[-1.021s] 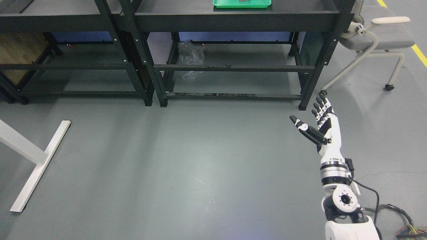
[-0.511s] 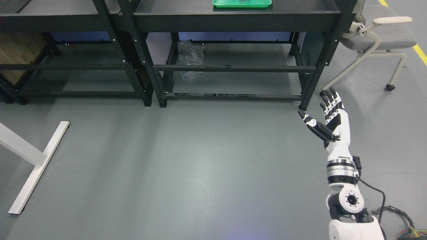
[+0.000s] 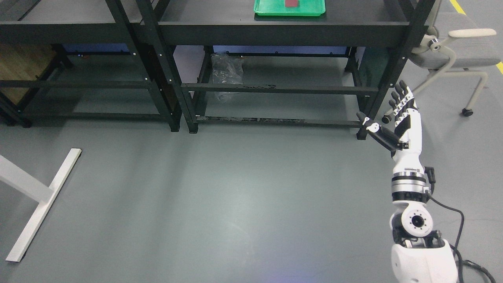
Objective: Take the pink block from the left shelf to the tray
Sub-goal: 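Approach the green tray on the shelf, right hand raised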
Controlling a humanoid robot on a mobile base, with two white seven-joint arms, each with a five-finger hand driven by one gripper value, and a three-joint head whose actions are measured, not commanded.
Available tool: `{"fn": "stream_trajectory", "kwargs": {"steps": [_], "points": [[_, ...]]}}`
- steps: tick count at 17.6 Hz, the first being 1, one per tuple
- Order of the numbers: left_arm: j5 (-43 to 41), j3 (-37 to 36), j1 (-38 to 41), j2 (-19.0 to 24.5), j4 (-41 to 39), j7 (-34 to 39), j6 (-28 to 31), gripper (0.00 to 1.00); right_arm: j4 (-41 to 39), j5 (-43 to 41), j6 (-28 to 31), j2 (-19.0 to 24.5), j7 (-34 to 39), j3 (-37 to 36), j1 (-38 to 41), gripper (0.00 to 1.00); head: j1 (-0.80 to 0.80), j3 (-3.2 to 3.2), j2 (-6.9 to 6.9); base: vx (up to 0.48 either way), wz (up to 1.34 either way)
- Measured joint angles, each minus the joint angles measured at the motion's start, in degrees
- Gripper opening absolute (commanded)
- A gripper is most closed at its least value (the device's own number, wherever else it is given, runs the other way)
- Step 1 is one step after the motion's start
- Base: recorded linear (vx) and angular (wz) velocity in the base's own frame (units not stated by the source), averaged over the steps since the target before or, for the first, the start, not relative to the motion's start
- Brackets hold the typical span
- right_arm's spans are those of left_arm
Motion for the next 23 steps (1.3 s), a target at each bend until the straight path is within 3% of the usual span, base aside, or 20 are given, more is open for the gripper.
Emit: {"fn": "stream_trajectory", "kwargs": {"steps": [4,12,17,23], "points": [[0.00,0.00,0.00,0.00,0.00,0.00,0.00,1.00,-0.20,6.35,2.10,0.00,-3.96,0.91,-0.81,1.00,0.00,0.00,0.00,0.184,0.09],[0.00,0.00,0.00,0.00,0.00,0.00,0.00,1.00,-0.88,18.79,14.37,0.00,-8.34,4.78,-1.26,1.00,0.00,0.00,0.00,0.153,-0.02],[0.00,0.00,0.00,0.00,0.00,0.00,0.00,1.00,-1.69,26.66,16.28,0.00,-12.74,6.40,-0.92,1.00,0.00,0.00,0.00,0.141,-0.32],[0.00,0.00,0.00,0.00,0.00,0.00,0.00,1.00,-2.10,36.26,17.23,0.00,-9.24,7.66,-0.66,1.00,0.00,0.00,0.00,0.188,-0.07]]}}
